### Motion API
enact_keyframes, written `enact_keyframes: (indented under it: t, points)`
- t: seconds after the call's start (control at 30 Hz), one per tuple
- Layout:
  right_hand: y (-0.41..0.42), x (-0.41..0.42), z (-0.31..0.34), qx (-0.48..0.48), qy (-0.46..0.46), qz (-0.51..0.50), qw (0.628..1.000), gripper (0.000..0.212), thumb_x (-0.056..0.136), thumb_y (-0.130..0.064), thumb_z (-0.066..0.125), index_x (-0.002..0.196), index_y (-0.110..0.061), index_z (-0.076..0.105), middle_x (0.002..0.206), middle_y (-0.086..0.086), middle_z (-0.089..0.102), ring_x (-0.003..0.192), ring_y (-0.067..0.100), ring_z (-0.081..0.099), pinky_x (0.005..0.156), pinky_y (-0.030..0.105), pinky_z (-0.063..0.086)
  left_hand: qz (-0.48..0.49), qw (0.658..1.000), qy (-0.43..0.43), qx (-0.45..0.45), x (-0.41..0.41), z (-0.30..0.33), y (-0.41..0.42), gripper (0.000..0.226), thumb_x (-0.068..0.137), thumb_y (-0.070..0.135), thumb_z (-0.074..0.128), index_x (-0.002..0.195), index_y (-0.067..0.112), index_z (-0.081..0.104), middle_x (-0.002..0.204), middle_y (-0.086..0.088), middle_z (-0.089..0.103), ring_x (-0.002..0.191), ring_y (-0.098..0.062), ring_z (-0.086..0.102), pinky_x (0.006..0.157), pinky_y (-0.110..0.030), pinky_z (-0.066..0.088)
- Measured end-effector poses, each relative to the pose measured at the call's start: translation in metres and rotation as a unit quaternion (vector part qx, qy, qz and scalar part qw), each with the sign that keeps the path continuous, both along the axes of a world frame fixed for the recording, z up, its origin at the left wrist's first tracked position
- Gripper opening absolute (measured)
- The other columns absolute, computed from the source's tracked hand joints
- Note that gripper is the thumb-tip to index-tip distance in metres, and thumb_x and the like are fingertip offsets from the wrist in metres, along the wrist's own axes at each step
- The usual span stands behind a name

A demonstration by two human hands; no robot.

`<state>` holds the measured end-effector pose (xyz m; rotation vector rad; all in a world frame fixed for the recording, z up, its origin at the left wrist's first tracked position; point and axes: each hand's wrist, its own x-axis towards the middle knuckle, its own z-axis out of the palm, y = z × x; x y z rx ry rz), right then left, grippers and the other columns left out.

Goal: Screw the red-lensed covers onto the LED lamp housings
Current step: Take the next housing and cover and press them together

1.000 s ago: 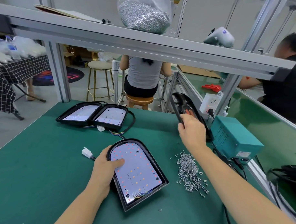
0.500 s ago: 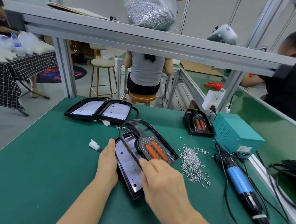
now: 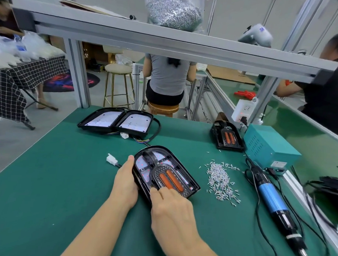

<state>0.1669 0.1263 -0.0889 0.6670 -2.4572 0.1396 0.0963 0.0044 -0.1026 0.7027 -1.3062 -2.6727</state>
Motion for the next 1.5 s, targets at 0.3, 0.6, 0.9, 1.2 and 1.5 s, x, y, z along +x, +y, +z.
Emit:
enact_keyframes:
  t: [0.3,0.6,0.9,1.2,1.5]
  points:
    - [0.002,-0.001,-0.006,-0.024,-0.007,-0.005,1.0,0.037,0.039,-0.02,0.091,0.071,-0.021,0.072,0.06,-0.009,0.057,0.052,0.012,0.056,0.041,0.024,0.038,-0.042,0.998,0.019,-0.037,0.006,0.007,0.0,0.04,0.099,0.031,0.044,0.113,-0.001,0.065,0.109,-0.016,0.07,0.095,-0.026,0.069,0.089,-0.044,0.051]
    - [0.006,-0.004,-0.006,-0.022,-0.01,0.008,1.0,0.03,0.048,-0.022,0.091,0.062,-0.021,0.064,0.058,-0.007,0.055,0.052,0.012,0.054,0.042,0.024,0.036,-0.009,0.996,0.018,-0.085,0.004,0.005,0.003,0.032,0.097,0.017,0.048,0.113,-0.007,0.062,0.112,-0.026,0.065,0.093,-0.03,0.062,0.099,-0.054,0.045]
    - [0.015,-0.015,0.009,-0.125,-0.123,0.075,0.982,0.014,0.081,-0.02,0.069,0.067,-0.017,0.067,0.066,-0.002,0.06,0.06,0.021,0.059,0.048,0.026,0.041,0.003,0.995,0.024,-0.099,0.0,-0.002,0.004,0.024,0.098,0.014,0.047,0.105,-0.003,0.062,0.099,-0.02,0.066,0.083,-0.028,0.062,0.087,-0.045,0.05]
    - [0.051,-0.076,0.011,-0.206,-0.351,-0.074,0.911,0.043,0.104,-0.026,0.041,0.146,-0.02,0.042,0.14,0.007,0.053,0.125,0.027,0.049,0.103,0.035,0.039,-0.004,0.993,0.024,-0.112,-0.002,-0.006,0.001,0.024,0.099,0.015,0.045,0.088,0.007,0.065,0.083,-0.008,0.07,0.073,-0.021,0.064,0.072,-0.033,0.051]
    - [0.065,-0.083,0.0,-0.271,-0.394,-0.04,0.878,0.03,0.102,-0.015,0.043,0.124,-0.017,0.063,0.113,0.005,0.069,0.099,0.023,0.061,0.085,0.029,0.046,-0.065,0.969,-0.038,-0.233,-0.003,-0.009,0.002,0.022,0.099,0.018,0.045,0.084,0.008,0.058,0.085,-0.009,0.066,0.081,-0.027,0.06,0.083,-0.044,0.051]
